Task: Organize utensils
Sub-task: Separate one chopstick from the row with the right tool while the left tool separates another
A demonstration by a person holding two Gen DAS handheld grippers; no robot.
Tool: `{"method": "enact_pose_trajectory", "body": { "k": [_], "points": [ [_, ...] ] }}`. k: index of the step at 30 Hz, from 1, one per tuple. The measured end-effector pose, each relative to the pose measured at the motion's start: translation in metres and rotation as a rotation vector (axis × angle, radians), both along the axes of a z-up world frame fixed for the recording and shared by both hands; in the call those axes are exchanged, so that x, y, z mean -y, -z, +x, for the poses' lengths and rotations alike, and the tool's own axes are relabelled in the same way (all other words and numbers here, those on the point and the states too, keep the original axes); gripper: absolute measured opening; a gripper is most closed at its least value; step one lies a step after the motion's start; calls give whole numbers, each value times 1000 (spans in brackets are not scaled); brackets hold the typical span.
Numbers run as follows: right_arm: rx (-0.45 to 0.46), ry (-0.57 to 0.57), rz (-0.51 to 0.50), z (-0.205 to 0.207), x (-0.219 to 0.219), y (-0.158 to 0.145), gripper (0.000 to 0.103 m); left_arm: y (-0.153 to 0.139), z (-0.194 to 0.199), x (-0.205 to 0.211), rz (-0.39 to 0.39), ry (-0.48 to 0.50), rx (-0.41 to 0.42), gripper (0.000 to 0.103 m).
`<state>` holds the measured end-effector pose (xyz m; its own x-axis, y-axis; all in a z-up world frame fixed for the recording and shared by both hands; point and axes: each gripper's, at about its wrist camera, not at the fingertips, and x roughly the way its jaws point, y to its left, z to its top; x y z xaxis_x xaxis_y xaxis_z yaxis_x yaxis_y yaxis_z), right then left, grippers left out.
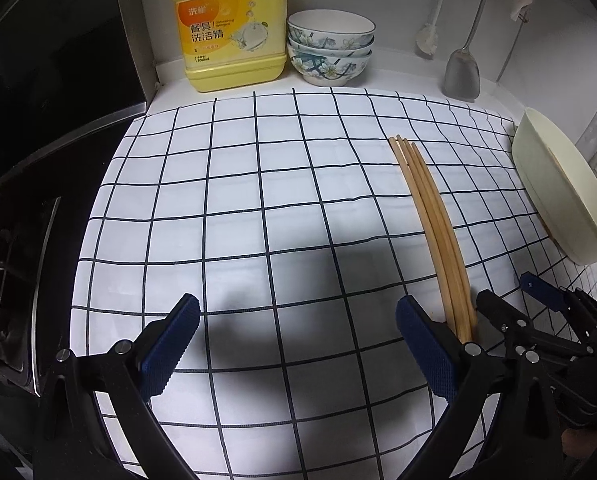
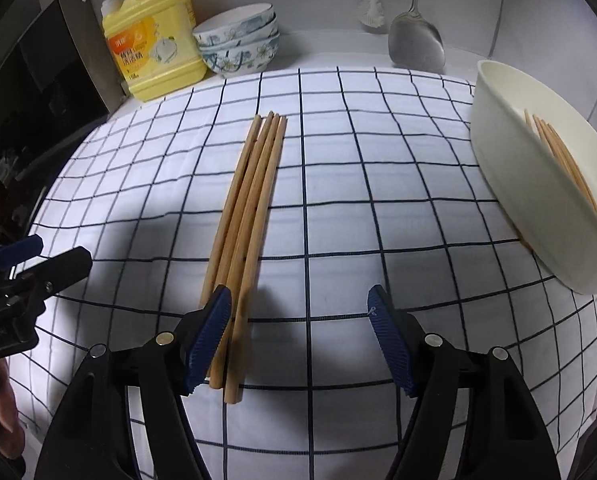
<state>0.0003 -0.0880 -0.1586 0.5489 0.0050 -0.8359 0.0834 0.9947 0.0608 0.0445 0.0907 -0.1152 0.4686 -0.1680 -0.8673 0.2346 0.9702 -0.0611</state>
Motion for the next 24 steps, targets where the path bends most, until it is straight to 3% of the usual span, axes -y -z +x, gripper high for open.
{"method": "enact_pose_trajectory", "body": {
  "k": [24],
  "points": [
    [-9, -77, -125, 4, -4, 10, 67, 12, 11, 29, -5, 33, -7, 97]
  ]
}}
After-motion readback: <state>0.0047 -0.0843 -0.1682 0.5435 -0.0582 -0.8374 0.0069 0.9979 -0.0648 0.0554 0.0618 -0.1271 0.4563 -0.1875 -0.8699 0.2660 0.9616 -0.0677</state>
